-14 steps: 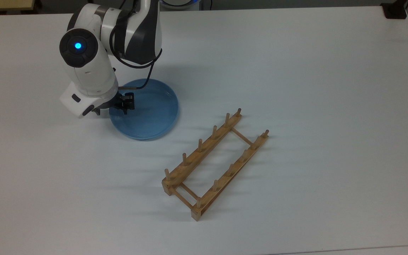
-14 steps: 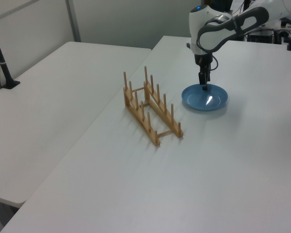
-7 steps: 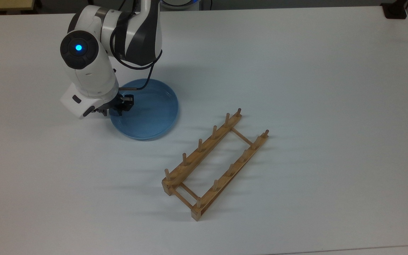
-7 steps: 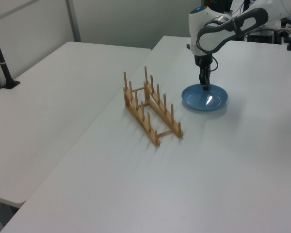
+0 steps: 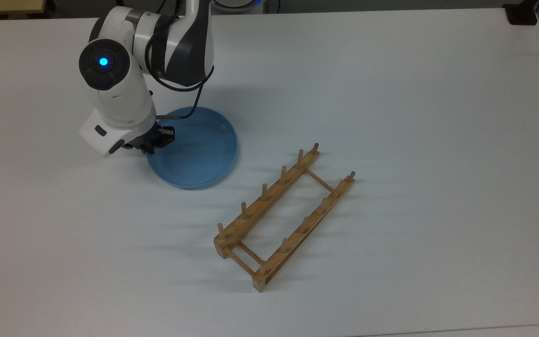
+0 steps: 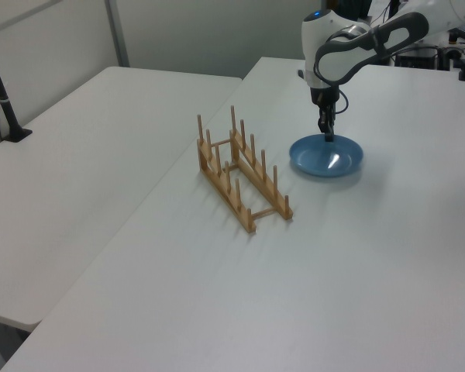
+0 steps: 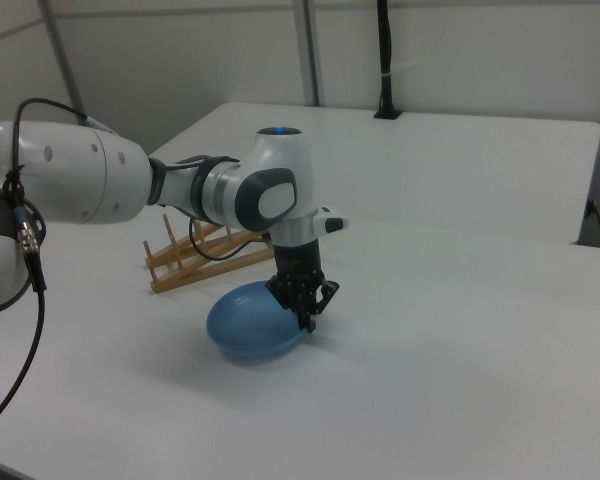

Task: Place plate in plate rack
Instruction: 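Lower the gripper and pinch the blue plate's rim, then lift the plate, tilting it upright, and carry it over the rack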

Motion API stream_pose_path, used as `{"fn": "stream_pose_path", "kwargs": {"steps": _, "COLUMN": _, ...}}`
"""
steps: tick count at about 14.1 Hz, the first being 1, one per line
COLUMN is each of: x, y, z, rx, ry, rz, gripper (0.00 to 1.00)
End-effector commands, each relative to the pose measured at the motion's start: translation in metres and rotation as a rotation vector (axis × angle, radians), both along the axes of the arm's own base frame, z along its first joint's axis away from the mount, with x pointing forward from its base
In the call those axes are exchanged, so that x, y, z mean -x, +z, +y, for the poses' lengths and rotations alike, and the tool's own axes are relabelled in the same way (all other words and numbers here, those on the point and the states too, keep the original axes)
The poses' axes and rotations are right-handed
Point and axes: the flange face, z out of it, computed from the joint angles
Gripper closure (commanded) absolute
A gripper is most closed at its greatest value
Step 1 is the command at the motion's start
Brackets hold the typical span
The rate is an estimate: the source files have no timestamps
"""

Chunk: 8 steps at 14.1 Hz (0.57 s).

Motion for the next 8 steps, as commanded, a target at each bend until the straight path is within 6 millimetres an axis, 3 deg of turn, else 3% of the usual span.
{"fn": "stream_pose_path", "kwargs": {"steps": 1, "x": 0.0, "y": 0.001, "z": 0.001, "rx": -0.004, "ry": 0.025, "rz": -0.018, "gripper": 0.94}}
{"fn": "stream_pose_path", "kwargs": {"steps": 5, "x": -0.001, "y": 0.009, "z": 0.001, "rx": -0.006, "ry": 0.039, "rz": -0.027, "gripper": 0.99}}
{"fn": "stream_pose_path", "kwargs": {"steps": 8, "x": 0.0, "y": 0.036, "z": -0.002, "rx": -0.013, "ry": 0.053, "rz": -0.061, "gripper": 1.0}}
